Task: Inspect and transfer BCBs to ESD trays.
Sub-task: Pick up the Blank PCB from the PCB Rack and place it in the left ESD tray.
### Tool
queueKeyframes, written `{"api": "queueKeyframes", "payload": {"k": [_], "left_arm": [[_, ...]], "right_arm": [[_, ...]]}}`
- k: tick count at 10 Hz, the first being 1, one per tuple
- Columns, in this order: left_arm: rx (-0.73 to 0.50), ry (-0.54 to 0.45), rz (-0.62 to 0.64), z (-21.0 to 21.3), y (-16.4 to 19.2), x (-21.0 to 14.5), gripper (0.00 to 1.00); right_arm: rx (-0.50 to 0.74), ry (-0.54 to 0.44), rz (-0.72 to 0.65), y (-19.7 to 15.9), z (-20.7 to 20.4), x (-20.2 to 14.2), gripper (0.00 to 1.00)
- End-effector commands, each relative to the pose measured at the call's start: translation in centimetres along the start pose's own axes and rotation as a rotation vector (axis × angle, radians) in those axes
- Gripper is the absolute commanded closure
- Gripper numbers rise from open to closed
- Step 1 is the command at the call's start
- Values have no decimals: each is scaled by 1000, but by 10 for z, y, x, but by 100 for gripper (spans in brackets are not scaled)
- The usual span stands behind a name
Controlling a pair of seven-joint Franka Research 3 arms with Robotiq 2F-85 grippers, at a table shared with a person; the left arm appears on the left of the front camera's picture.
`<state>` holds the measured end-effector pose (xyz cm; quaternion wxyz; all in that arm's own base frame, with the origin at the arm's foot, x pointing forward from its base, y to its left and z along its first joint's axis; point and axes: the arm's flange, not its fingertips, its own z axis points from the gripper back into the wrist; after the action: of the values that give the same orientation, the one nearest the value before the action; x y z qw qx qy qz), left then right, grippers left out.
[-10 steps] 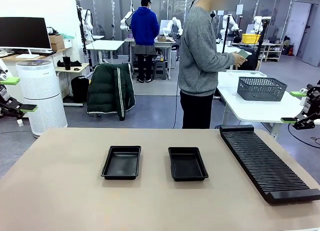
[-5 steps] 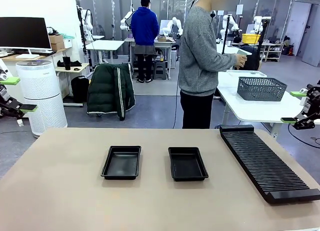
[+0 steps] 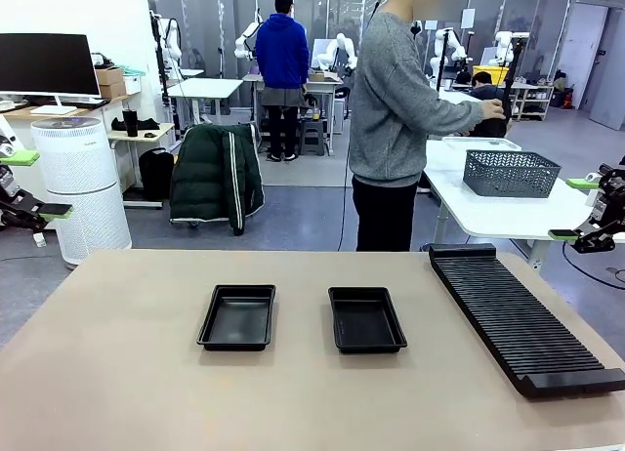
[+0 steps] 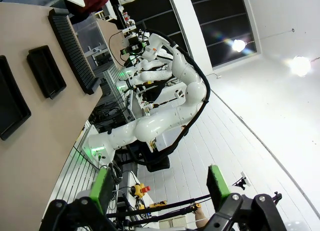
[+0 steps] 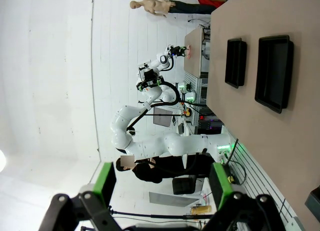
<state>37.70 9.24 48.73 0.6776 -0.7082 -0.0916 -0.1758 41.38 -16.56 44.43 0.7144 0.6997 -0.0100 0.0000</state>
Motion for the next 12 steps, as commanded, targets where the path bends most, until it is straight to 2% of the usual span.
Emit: {"api": "queueKeyframes", "payload": {"k": [1, 12], "left_arm": [[1, -1, -2, 0, -1, 0, 0], [1, -1, -2, 0, -1, 0, 0]], "right_arm": [[-1, -1, 1, 0, 0, 0, 0], [-1, -1, 1, 0, 0, 0, 0]]}}
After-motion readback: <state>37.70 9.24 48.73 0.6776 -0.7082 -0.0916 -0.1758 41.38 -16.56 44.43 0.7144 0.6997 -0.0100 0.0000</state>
